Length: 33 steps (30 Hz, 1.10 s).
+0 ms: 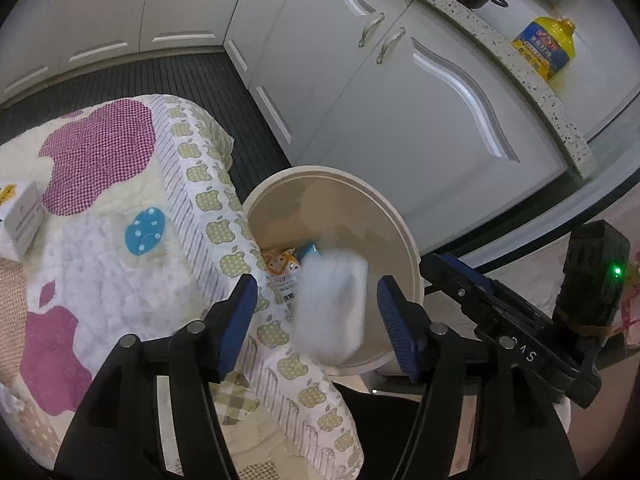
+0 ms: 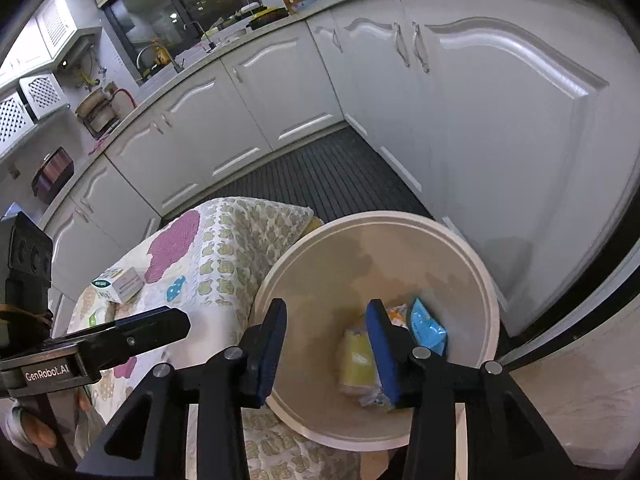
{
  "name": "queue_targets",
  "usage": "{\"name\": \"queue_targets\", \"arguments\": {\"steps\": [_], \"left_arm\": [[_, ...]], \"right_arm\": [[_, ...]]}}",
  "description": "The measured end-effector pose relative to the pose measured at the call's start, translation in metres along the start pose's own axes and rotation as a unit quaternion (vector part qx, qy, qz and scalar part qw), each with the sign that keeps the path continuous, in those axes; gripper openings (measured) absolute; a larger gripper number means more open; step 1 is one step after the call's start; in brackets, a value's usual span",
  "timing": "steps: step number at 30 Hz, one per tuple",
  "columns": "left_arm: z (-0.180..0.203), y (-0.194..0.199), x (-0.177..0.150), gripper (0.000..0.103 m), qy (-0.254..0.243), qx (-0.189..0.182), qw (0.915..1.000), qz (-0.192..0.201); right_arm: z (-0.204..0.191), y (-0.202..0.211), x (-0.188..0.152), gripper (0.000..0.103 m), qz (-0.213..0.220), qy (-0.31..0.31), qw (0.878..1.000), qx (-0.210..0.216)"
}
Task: Collect trash
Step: 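Carry the gold box and white sponge over the beige bin and open both tools, then move both tools back from the bin over the table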
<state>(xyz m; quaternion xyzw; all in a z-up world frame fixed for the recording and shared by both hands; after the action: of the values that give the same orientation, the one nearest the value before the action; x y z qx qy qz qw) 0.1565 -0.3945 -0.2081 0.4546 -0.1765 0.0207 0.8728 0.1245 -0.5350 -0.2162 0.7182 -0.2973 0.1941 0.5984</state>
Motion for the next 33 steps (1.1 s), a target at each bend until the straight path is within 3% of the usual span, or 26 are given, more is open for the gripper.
{"name": "queue_targets", "arguments": {"steps": [7,16,20,33], "left_arm": [[-0.006,0.019,-0.001,0.061,-0.011,0.009,0.9998,0.015],[-0.013,0.043,0.001,0.061,-0.035,0.044,0.9971,0.05],[-0.022,0.059,0.002,0.061,-0.037,0.055,0.9955,0.067],[-0.1,0.136,-0.013,0.061,0.013,0.077,0.9924,0.095]], "right_arm": [[-0.019,0.004,-0.002,0.046,0.004,0.024,1.0,0.002],[-0.041,0.009,0.0,0.047,0.006,0.035,0.999,0.01],[-0.059,0.011,0.001,0.059,0.009,0.044,0.999,0.018],[-0.142,0.0,-0.004,0.06,0.002,0.087,0.994,0.071]]}}
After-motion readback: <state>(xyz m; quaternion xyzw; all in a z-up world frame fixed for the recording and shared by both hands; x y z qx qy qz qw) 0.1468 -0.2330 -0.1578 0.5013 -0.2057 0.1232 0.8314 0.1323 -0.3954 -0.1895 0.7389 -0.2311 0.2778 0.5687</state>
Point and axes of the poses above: each gripper's, at about its wrist camera, not at the fingertips, and y roughly against the way its jaws point, z to its right, x to its top, the point moved 10 cm from there along -y, roughly the way its jaws point, and after that the axes turned 12 degrees about y, right-handed, at the moved point
